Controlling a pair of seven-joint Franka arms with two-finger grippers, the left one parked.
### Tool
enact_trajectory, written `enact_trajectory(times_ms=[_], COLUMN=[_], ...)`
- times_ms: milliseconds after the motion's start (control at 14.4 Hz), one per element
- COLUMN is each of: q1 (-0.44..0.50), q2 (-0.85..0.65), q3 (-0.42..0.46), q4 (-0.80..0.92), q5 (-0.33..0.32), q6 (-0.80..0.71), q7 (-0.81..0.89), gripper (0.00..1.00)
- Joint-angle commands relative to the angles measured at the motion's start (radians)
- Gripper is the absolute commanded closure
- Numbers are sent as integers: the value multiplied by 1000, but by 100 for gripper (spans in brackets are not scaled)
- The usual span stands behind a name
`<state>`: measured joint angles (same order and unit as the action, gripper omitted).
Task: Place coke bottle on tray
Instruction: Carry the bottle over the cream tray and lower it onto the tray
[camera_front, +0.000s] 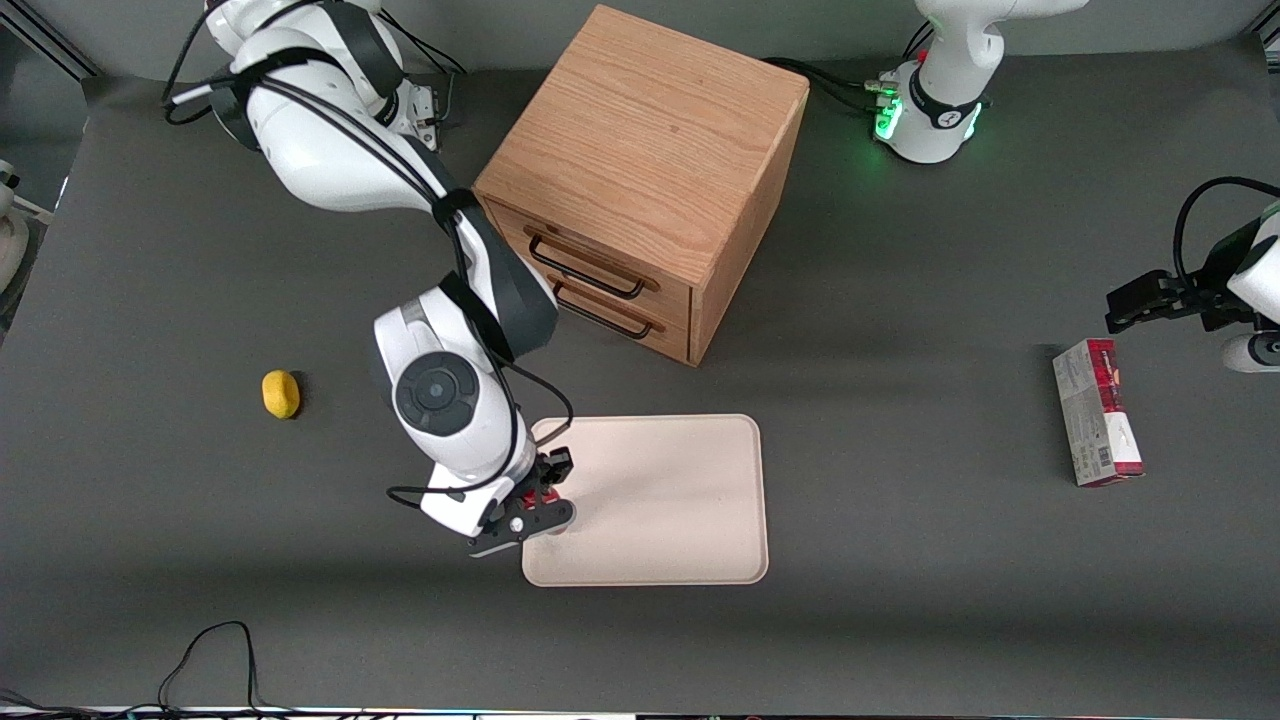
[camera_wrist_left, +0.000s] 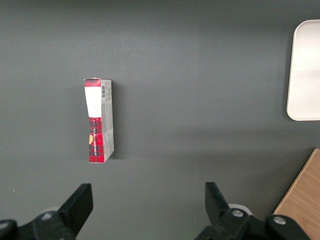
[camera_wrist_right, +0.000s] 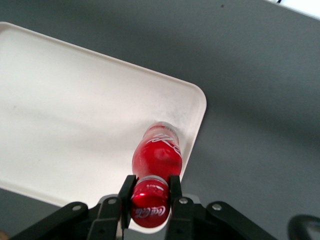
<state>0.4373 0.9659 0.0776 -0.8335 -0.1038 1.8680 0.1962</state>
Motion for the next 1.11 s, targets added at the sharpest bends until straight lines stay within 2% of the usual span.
enact_trajectory(times_ms=[0, 209, 278, 348, 418, 835, 1044], q1=[-2, -3, -3, -3, -3, -3, 3], q2=[22, 34, 34, 36, 34, 13, -71], q3=[14, 11, 10, 10, 10, 10, 11], q4=[44, 42, 42, 40, 37, 27, 28], q5=[-22, -22, -22, -22, -22, -20, -17], q6=[3, 11, 13, 13, 22, 14, -102], q7=[11, 12, 14, 22, 40, 63, 81], gripper=[100, 100, 88, 34, 0, 0, 0])
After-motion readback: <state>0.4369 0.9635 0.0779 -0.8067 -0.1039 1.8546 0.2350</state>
